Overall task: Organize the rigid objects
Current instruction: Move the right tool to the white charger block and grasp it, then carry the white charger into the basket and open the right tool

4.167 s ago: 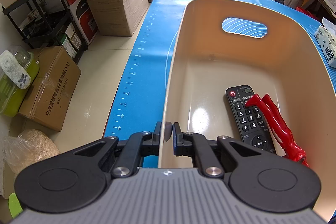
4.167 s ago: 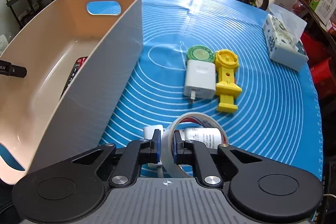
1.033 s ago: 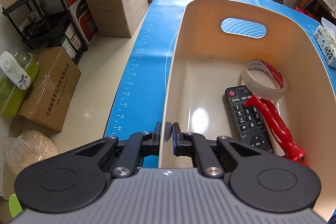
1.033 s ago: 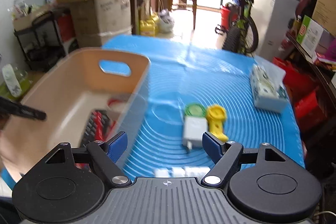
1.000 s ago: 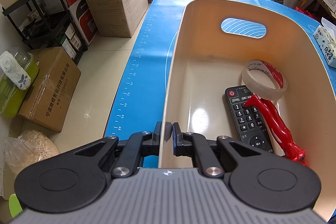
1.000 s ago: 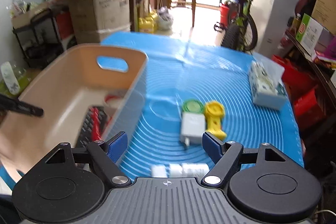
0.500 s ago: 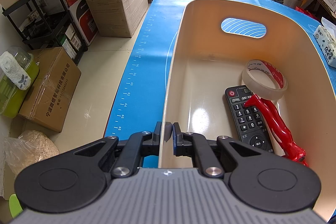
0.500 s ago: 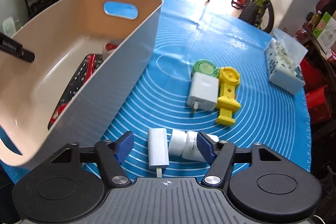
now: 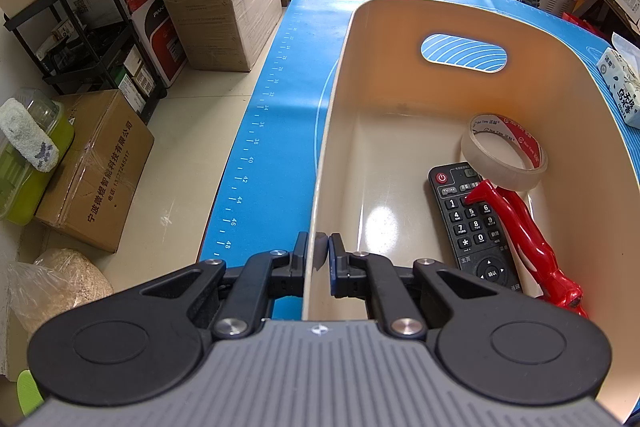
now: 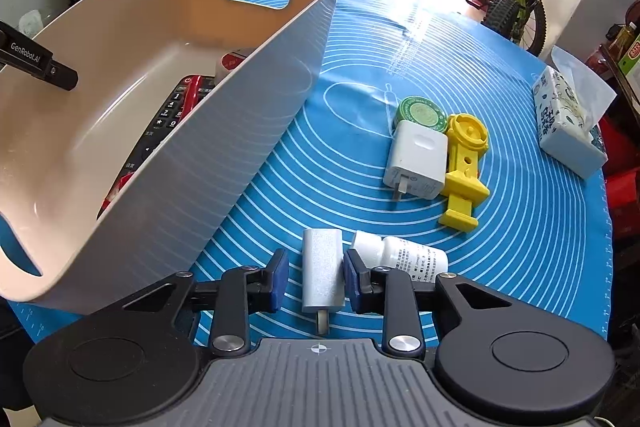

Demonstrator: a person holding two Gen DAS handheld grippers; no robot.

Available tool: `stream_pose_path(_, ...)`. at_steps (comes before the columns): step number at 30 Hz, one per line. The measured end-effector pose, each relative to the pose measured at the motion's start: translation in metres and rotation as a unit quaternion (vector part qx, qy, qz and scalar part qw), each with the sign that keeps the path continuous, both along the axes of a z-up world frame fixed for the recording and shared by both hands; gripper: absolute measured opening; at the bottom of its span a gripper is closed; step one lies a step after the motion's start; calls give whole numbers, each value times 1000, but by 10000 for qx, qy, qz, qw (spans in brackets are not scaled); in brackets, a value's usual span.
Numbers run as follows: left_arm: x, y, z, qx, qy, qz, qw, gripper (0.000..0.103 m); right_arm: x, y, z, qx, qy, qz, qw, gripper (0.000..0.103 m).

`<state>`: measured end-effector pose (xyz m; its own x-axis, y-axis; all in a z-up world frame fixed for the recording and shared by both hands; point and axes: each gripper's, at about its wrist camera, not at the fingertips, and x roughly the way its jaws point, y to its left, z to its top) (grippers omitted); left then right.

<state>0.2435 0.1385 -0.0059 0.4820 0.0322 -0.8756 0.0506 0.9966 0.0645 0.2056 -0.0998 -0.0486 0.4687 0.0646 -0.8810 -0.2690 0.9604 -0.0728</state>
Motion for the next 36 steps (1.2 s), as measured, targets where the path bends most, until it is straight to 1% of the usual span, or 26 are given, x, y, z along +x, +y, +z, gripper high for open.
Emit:
stream_pose_path(4, 0, 0, 0, 1, 0, 0, 10000, 11, 3, 4, -6, -116, 43, 86, 9999, 35)
stream_pose_path(11, 0, 0, 0, 8, -1, -4, 10000, 11, 16, 6, -22, -232, 192, 50, 9995, 35)
stream_pose_path(13, 0, 1, 0, 7, -1, -6, 10000, 11, 17, 7, -23, -227, 166, 47, 9996, 32)
stream_pose_path(18, 0, 1, 0, 9, -1, -6, 10000, 11, 17, 9, -22, -215, 137, 45, 9997, 32)
stream_pose_path(21, 0, 1, 0, 12, 1, -5, 10000, 11, 15, 8, -15, -195, 25, 5, 9998, 32)
stream_pose_path(28, 0, 2, 0, 17, 0, -13, 10000, 11, 12, -2, 11, 75, -315, -285, 9991, 32)
stream_pose_path(32, 0, 2, 1, 3, 2, -8, 10000, 11, 10, -6, 30, 161, -595, -420, 9972, 32)
stream_pose_path(36, 0, 2, 1, 2, 3, -9, 10000, 11, 9, -8, 53, 224, -967, -548, 9935, 32)
